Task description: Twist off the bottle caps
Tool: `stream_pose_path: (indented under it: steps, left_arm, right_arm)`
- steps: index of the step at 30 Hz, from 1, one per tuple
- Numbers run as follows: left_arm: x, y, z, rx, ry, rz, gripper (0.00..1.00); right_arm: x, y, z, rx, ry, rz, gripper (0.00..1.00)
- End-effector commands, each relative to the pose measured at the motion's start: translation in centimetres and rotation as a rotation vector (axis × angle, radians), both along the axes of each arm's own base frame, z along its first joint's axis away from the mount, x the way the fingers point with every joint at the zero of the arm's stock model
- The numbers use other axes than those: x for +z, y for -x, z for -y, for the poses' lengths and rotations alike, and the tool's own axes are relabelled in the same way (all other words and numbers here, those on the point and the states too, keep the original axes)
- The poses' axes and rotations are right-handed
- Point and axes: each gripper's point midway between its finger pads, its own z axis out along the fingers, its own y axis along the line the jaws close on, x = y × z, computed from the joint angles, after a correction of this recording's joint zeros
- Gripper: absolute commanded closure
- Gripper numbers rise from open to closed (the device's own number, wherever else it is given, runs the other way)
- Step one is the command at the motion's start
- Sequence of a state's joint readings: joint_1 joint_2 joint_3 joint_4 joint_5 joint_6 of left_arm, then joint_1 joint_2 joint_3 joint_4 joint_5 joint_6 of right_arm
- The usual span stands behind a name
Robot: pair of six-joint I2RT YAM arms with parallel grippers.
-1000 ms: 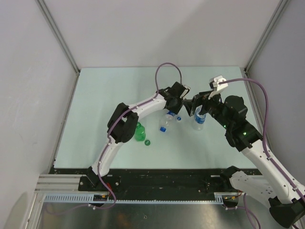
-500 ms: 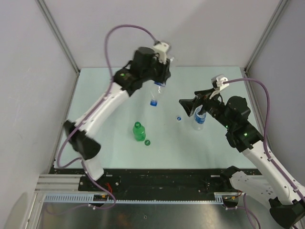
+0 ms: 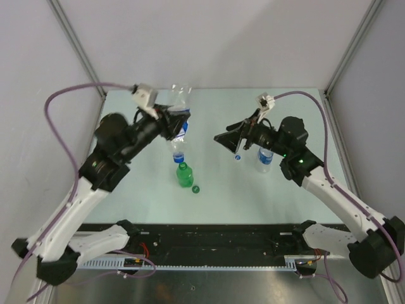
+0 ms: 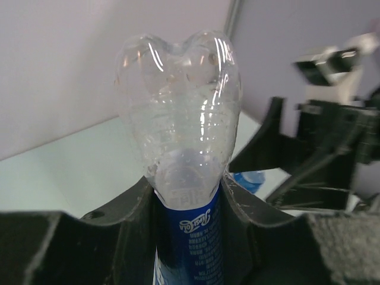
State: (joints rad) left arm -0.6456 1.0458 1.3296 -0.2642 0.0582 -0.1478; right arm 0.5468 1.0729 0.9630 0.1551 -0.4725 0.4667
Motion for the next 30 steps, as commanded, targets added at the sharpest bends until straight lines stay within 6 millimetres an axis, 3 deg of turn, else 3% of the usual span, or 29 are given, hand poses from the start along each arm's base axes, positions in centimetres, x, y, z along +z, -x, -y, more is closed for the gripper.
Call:
stream_pose_path:
  steps: [1, 7, 16, 20, 30]
  left_arm:
    - [6.7, 5.2, -1.7, -0.11, 0.281, 0.225, 0.96]
    - [8.3, 9.1, -3.9, -0.149, 0.404, 0.336, 0.96]
    - [8.4, 10.0, -4.5, -0.151, 0.41, 0.363, 0.97]
    - [8.3, 9.8, -4.2, -0.161, 0.402, 0.356, 0.97]
    - [7.8, 9.0, -3.2, -0.179, 0.39, 0.332, 0.97]
  right_arm:
    - [3.2, 3.4, -3.6, 0.238, -0.145, 0.026, 0.01]
    - [3.2, 7.4, -8.0, 0.495, -0.218, 0.015, 0.01]
    - [4.8, 12.2, -10.0, 0.746, -0.344, 0.065, 0.01]
    - [4.9, 12.7, -10.2, 0.775, -0.367, 0.069, 0.02]
    - [3.2, 11.4, -11.7, 0.76, -0.348, 0.03, 0.06]
